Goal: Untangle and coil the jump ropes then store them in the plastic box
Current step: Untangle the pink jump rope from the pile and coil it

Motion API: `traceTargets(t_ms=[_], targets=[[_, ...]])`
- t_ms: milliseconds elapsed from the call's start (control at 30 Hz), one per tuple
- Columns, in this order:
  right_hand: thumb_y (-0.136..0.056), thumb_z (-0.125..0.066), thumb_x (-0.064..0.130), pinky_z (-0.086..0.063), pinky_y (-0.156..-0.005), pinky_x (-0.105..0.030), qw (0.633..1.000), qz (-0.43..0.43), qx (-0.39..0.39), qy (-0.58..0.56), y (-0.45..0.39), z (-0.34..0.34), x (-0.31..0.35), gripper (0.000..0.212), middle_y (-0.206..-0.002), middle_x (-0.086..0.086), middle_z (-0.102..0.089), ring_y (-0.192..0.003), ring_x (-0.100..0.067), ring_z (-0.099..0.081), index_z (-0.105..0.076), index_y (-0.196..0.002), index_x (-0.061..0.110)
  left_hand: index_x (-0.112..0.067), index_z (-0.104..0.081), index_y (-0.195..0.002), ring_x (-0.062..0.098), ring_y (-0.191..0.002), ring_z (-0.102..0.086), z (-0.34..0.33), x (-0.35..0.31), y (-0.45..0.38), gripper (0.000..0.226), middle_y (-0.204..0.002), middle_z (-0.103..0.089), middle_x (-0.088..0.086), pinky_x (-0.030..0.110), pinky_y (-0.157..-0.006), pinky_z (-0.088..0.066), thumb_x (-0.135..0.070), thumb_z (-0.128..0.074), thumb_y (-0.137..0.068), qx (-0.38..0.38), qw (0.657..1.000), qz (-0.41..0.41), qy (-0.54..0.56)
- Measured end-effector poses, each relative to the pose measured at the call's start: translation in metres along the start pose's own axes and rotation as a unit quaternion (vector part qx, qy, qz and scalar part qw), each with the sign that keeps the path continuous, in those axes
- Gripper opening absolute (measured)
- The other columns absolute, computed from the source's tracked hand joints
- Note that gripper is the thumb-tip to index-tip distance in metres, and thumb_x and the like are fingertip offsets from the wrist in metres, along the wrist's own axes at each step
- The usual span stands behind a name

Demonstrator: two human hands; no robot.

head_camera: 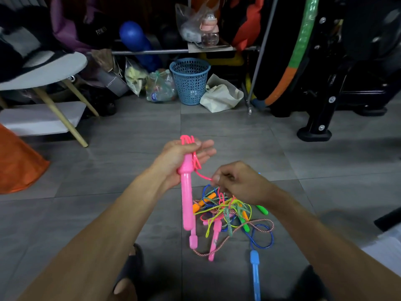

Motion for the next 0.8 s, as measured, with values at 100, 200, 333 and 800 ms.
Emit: traceTargets(t_ms=[100, 200, 333, 800], targets=[[-0.094, -0.051, 0.009, -0.042, -0.053, -0.021, 0.999, 0.018, -0.002, -0.041, 0.005, 0.001, 0.013, 0.024, -0.058, -0.001, -0.055, -0.052, -0.007, -0.050, -0.066, -0.076, 0.010, -0.003, -0.047, -0.085, 0.017, -0.060, -0.070, -0.006, 0.008, 0.001, 0.015, -0.089, -0.068, 0.015, 0.025, -0.057, -0.057, 0.007, -0.042, -0.095, 0.001, 0.990, -0.004, -0.139], [-0.091, -0.058, 0.006, -0.041, -0.058, -0.024, 0.995, 0.036, 0.003, -0.095, 0.009, 0.003, 0.020, 0.016, -0.065, -0.009, -0.059, -0.062, -0.015, -0.049, -0.069, -0.079, 0.008, -0.002, -0.049, -0.076, 0.009, -0.044, -0.062, -0.007, 0.013, 0.001, 0.020, -0.061, -0.067, 0.005, 0.022, -0.043, -0.050, 0.007, -0.046, -0.094, 0.007, 0.956, -0.038, -0.290], [-0.082, -0.060, -0.004, -0.043, -0.059, -0.028, 0.997, 0.048, -0.018, -0.052, 0.011, 0.008, 0.021, 0.031, -0.067, 0.001, -0.067, -0.061, -0.014, -0.052, -0.065, -0.092, 0.025, -0.005, -0.054, -0.069, 0.019, -0.048, -0.057, -0.002, 0.012, 0.002, 0.021, -0.058, -0.063, 0.010, 0.027, -0.050, -0.042, -0.003, -0.052, -0.090, 0.069, 0.838, 0.008, -0.542], [-0.075, -0.067, 0.013, -0.048, -0.071, -0.035, 0.953, -0.016, -0.221, 0.207, -0.001, 0.037, -0.035, 0.007, -0.071, 0.001, -0.064, -0.074, -0.024, -0.061, -0.064, -0.074, 0.020, -0.012, -0.070, -0.068, 0.010, -0.033, -0.047, 0.008, -0.004, 0.017, 0.010, -0.046, -0.055, 0.004, 0.016, -0.036, -0.039, -0.018, -0.078, -0.067, 0.294, 0.902, 0.144, -0.280]])
Point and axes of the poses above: each hand's wrist, its own y-axis away from the middle knuckle, its own z-axis out of the back of the hand, x = y × z, the point moved 1 cm from there along -y, towards the middle knuckle
